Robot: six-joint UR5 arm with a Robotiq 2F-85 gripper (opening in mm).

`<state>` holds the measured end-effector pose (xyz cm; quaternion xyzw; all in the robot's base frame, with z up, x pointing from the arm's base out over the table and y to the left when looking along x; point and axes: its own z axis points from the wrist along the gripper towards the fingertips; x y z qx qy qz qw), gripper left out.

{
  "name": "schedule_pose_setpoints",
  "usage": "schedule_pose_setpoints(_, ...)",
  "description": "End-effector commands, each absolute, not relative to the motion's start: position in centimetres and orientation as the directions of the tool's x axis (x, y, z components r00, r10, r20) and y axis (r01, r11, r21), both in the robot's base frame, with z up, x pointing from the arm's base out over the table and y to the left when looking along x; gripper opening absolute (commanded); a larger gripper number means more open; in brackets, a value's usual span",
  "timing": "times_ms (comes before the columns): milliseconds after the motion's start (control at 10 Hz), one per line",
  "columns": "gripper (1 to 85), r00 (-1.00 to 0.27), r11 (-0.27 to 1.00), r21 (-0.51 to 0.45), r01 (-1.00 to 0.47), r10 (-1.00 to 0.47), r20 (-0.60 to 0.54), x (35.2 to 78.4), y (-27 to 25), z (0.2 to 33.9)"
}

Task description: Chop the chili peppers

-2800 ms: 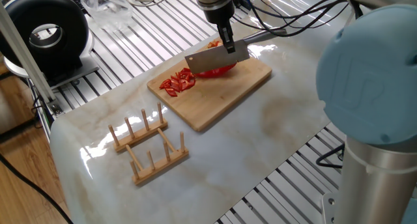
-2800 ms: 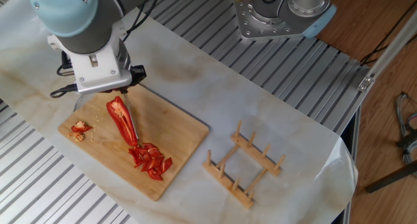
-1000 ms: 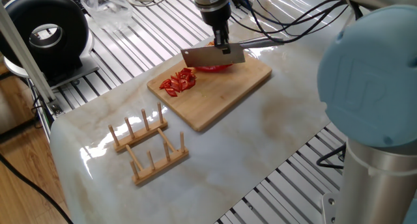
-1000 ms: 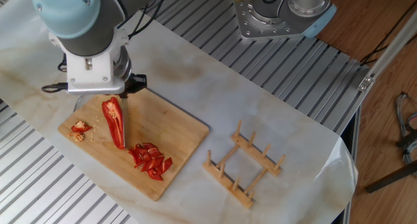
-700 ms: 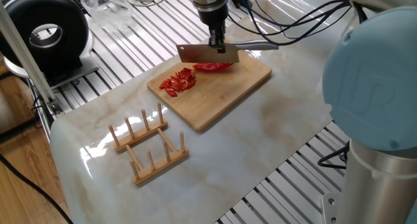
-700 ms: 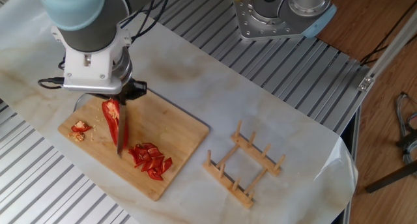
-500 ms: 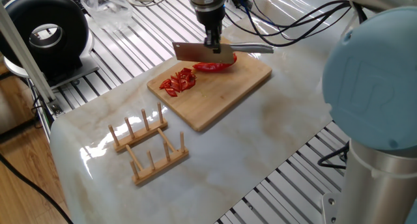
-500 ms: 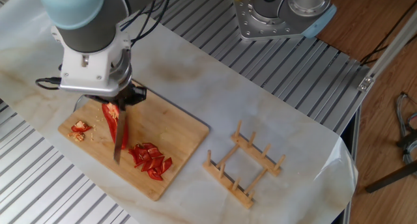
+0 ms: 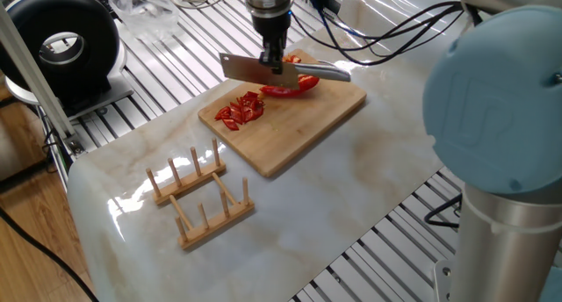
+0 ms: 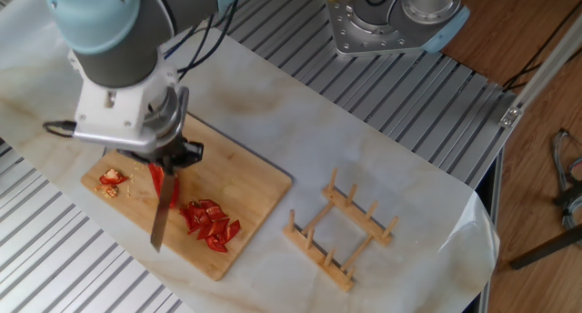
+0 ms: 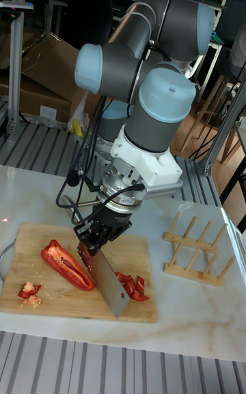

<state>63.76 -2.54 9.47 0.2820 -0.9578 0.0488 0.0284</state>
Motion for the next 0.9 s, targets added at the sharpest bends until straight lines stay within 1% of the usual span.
schedule_pose_setpoints(0, 1.3, -0.852, 0.849, -0.072, -0.524, -0.52, 0.068, 64.7, -1.3, 8.6)
schedule_pose_setpoints(400, 1.3, -0.837, 0.837, -0.034, -0.547, -0.544, 0.063, 64.1, -0.6, 8.5)
schedule_pose_setpoints(800, 1.3, -0.842, 0.841, -0.04, -0.539, -0.537, 0.052, 64.4, -0.2, 7.6)
